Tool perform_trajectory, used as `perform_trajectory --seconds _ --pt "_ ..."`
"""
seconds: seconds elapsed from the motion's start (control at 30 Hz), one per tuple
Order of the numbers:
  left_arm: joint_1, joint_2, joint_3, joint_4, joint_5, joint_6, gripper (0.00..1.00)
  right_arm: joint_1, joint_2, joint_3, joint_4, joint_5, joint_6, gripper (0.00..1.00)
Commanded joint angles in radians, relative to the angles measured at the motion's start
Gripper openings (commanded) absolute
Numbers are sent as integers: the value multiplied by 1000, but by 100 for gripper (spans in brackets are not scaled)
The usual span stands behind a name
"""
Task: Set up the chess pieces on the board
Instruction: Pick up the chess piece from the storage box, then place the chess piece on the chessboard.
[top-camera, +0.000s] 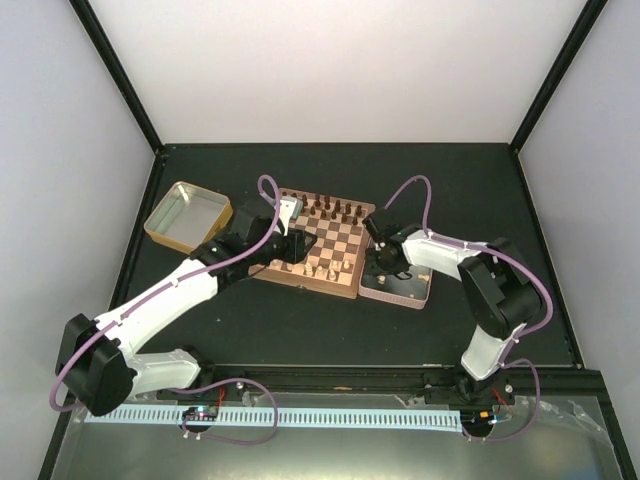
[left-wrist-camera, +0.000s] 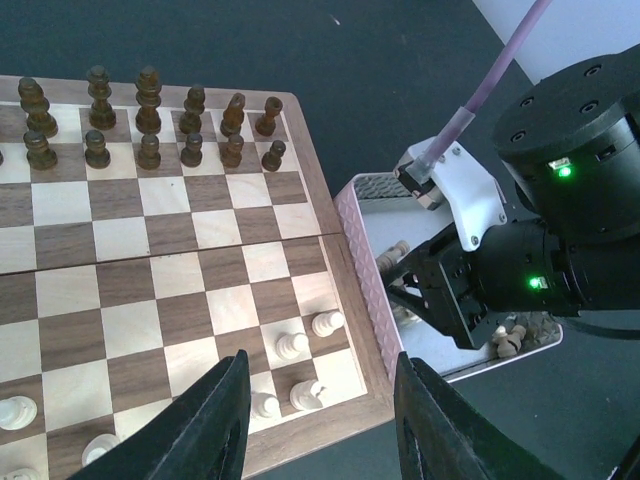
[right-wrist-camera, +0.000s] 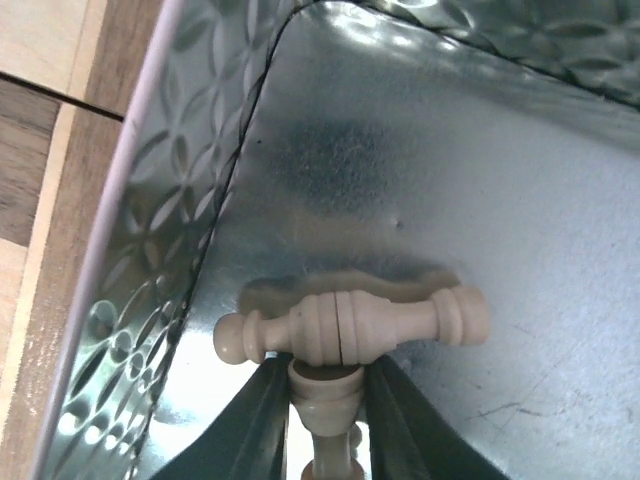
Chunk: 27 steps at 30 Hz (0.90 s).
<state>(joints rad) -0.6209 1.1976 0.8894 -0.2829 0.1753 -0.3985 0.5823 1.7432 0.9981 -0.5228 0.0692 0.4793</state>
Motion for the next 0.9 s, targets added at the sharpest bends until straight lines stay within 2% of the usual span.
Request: perform_trajectory --seconds 0.0,0.13,0.37,0.57,0.67,0.87 --pt "7 -19 -4 16 -8 -4 41 1 28 -7 -5 22 24 19" --pt "7 -22 -6 21 1 -7 41 -1 -24 -25 59 32 37 8" --pt "-1 -22 -52 107 100 -61 44 -32 -247 -126 194 -66 197 7" --pt "-66 5 -94 241 142 -98 54 -100 -430 -236 269 -199 399 7" --pt "-125 44 -95 295 140 -100 57 -138 -504 -291 310 -297 523 7" --pt "-259 130 -125 477 63 -77 64 -182 -621 -470 555 -553 962 8"
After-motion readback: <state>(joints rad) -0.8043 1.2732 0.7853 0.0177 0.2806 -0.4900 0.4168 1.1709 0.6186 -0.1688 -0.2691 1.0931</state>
